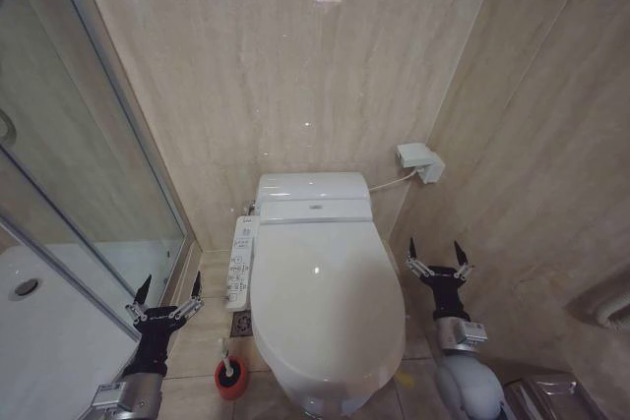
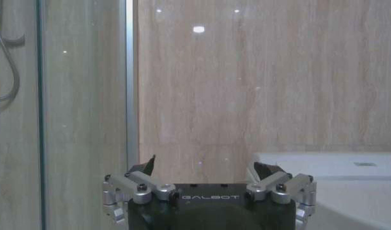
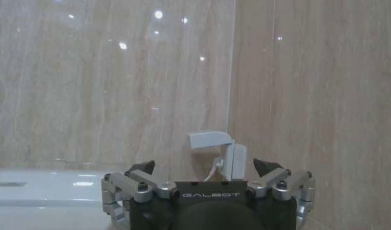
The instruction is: Open the toilet lid, clean the toilet bowl with a toilet brush, close the toilet lid, and flush.
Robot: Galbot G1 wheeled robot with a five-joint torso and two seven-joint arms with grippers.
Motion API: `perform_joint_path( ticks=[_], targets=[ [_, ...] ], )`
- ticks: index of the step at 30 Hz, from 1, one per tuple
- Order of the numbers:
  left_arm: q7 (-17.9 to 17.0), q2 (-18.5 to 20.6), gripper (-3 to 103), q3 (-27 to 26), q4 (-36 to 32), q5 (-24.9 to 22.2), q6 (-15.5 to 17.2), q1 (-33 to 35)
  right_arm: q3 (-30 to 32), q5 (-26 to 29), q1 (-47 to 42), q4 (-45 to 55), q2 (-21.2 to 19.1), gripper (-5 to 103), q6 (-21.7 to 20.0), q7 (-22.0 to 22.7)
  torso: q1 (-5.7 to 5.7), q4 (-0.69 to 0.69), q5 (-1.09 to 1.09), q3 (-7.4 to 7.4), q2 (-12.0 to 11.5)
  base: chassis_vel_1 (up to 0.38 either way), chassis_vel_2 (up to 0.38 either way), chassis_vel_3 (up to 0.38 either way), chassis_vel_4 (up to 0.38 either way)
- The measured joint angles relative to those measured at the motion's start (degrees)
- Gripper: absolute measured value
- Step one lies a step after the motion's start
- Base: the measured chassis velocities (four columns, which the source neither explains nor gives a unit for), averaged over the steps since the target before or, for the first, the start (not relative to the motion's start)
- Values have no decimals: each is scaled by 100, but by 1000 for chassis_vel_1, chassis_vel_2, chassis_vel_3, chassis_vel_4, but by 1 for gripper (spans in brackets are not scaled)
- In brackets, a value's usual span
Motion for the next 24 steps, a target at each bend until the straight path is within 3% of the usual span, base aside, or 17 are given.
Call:
perform_joint_path(
  ticks=[13,16,18,19,20,23,24],
  targets=[
    [-22,7,100,34,-1,-9,84,-50,0,-3,0,-5,0,100,1,0,0,2,0,0,0,0,0,0,0],
    [-183,60,100,233,-51,-74,574,-350,0,-3,1,-6,0,100,2,1,0,-1,0,0,0,0,0,0,0],
    [-214,70,100,276,-62,-88,673,-410,0,-3,1,-6,0,100,1,1,0,-1,0,0,0,0,0,0,0],
    [-330,106,100,407,-104,-136,1016,-617,-1,-3,1,-6,-1,100,2,1,0,-1,0,0,0,0,0,0,0],
    [-330,106,100,407,-104,-136,1016,-617,-1,-3,1,-6,-1,100,2,1,0,-1,0,0,0,0,0,0,0],
    [-558,192,100,721,-187,-235,1742,-1087,0,-2,1,-6,0,100,2,1,0,0,0,0,0,0,0,0,0],
    [-468,216,100,782,-107,-158,1628,-1243,-1,-3,2,-6,0,100,2,-1,0,-2,1,0,0,0,0,0,0]
  ],
)
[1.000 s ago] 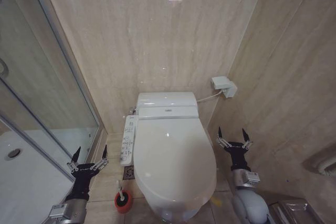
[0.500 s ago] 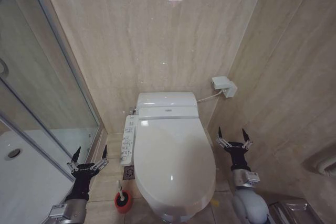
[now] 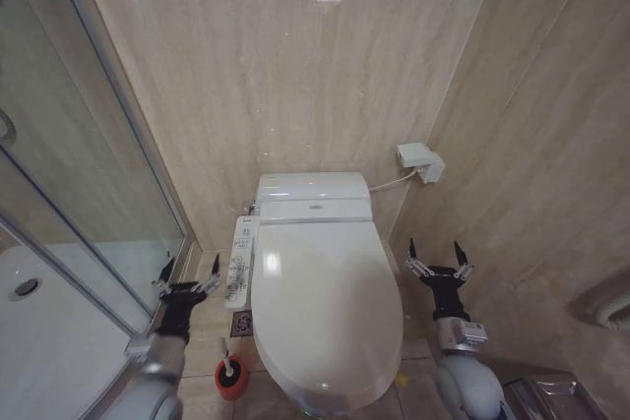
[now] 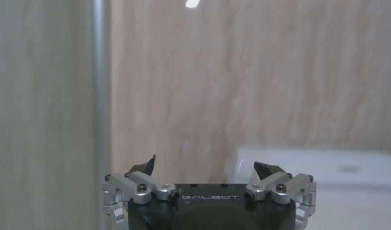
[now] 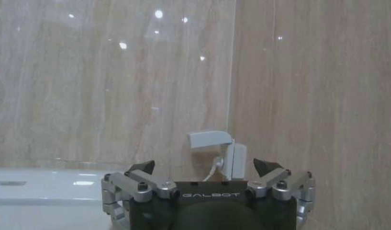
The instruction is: Open the toilet lid, clean the toilet bowl with a toilet brush, close the toilet lid, and flush.
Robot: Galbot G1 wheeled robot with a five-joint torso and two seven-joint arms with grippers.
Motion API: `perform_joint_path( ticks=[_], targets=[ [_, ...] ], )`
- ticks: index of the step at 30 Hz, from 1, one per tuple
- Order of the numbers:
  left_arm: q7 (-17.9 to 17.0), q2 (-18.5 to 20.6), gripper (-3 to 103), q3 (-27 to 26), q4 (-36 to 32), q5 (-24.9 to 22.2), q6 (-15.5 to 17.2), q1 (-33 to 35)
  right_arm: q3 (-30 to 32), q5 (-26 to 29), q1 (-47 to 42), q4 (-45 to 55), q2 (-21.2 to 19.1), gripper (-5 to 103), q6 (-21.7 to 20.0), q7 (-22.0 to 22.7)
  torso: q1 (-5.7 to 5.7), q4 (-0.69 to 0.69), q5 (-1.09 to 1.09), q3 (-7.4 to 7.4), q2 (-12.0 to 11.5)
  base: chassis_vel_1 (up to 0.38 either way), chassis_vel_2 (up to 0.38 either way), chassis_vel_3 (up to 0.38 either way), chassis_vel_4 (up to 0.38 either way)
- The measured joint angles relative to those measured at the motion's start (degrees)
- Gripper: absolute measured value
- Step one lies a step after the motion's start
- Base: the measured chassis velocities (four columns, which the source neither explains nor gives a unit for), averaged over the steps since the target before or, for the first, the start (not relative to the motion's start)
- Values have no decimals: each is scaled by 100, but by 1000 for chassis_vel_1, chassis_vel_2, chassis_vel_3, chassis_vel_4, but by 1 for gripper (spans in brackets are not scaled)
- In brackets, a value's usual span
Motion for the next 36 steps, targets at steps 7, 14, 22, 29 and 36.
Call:
perform_joint_path(
  ticks=[7,14,22,29,36],
  targets=[
    [50,83,100,-80,109,235,-462,-19,0,0,-1,0,0,100,0,2,0,4,-1,0,0,0,0,0,0],
    [-8,370,100,-595,37,212,-932,25,0,0,0,0,-1,100,0,2,0,2,0,0,0,0,0,0,0],
    [-114,301,100,-579,1031,333,-2037,188,0,0,-1,-1,-1,100,0,1,0,3,-2,0,0,0,0,0,0],
    [-45,185,100,-465,1171,483,-2261,163,0,0,-1,0,-1,100,0,2,0,2,-1,0,0,0,0,0,0],
    [42,105,100,-385,1166,601,-2338,163,1,0,-1,0,-1,100,0,2,-1,1,0,0,1,-7,8,5,-5]
  ],
)
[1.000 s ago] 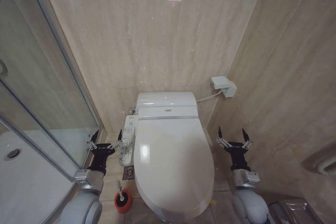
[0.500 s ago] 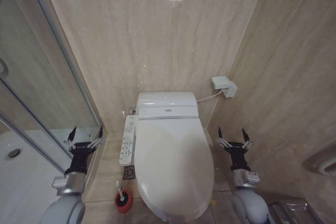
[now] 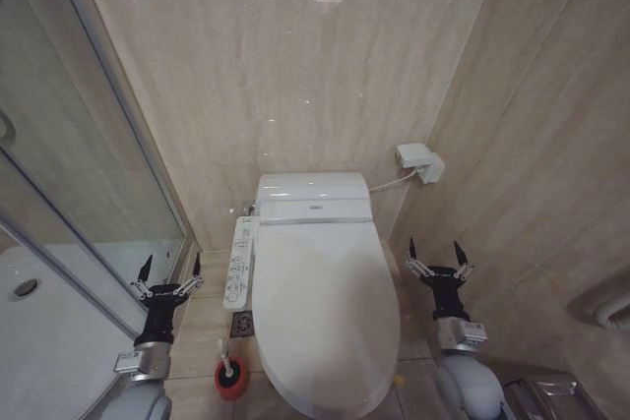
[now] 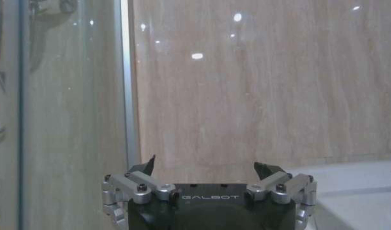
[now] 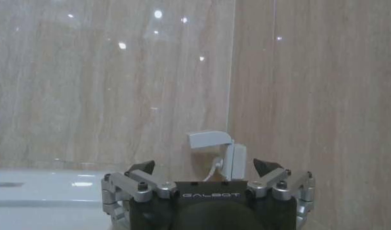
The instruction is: Open the toilet lid, clean the toilet bowl with a toilet brush, close the toilet lid, and flush.
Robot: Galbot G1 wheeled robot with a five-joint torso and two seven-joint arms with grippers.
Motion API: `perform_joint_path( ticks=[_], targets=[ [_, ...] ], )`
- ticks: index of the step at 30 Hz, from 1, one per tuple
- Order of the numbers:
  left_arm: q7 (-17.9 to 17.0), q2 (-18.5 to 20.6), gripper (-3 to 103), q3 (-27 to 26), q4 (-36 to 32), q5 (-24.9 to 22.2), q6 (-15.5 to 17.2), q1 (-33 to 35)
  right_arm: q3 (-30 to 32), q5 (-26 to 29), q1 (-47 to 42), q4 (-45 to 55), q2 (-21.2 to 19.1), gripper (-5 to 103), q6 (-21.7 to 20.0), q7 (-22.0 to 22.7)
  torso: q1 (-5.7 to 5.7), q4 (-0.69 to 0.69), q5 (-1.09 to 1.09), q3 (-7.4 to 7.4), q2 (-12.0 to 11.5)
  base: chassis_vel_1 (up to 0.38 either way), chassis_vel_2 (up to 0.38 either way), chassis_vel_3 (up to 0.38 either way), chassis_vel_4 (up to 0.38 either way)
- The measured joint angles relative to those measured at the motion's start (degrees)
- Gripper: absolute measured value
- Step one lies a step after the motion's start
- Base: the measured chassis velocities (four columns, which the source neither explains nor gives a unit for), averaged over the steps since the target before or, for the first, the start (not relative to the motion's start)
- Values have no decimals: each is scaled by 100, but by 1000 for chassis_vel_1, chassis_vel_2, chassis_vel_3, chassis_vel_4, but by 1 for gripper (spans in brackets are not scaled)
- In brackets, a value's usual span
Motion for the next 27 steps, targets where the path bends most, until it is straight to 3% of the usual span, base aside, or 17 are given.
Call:
perform_joint_path(
  ticks=[27],
  targets=[
    [235,-118,100,172,140,112,-96,-161,0,0,3,0,0,100,0,-1,5,3,-1,2,-1,-49,61,68,-58]
  ],
)
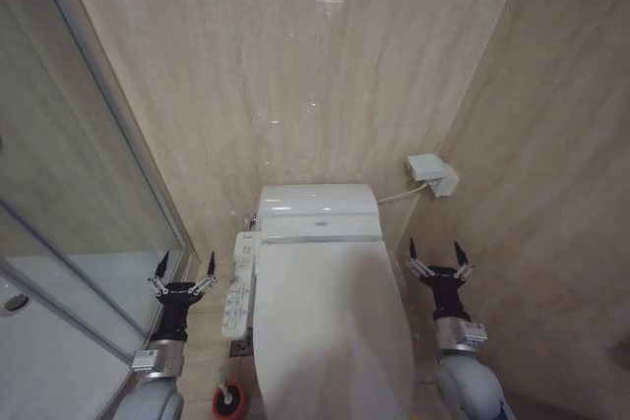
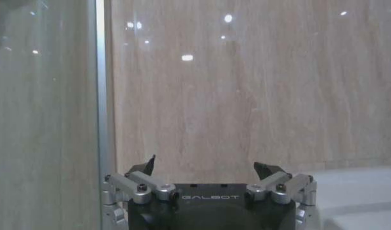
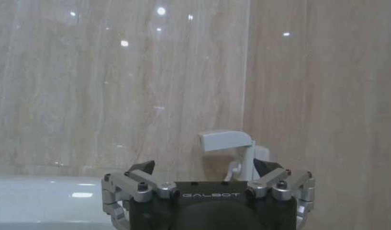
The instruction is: Open the toilet lid, clean the toilet bowl with a toilet brush, close the toilet lid, and flush.
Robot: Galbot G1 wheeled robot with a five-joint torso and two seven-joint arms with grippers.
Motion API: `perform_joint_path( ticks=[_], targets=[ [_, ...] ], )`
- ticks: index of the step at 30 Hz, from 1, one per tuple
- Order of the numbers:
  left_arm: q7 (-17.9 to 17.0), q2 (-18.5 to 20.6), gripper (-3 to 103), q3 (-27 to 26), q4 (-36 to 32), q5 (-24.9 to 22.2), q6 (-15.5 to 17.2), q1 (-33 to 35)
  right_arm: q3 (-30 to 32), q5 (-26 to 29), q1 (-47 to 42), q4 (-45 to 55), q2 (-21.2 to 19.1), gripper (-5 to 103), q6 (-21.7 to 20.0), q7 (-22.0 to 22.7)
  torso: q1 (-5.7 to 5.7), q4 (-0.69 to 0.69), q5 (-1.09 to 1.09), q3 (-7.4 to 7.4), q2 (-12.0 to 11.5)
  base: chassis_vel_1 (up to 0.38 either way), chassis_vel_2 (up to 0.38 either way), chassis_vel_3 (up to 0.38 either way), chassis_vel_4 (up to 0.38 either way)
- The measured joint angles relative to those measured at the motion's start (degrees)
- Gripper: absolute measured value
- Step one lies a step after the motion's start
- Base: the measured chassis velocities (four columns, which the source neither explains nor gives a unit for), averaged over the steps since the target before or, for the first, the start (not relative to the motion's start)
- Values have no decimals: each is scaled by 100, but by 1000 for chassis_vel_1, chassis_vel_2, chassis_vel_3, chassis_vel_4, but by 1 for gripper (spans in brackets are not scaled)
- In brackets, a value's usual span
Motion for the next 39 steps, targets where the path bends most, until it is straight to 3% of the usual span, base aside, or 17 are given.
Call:
perform_joint_path(
  ticks=[39],
  targets=[
    [155,11,100,78,221,12,-93,-164,0,0,-2,0,0,100,0,1,-3,-2,1,-1,1,-33,33,33,-34]
  ],
)
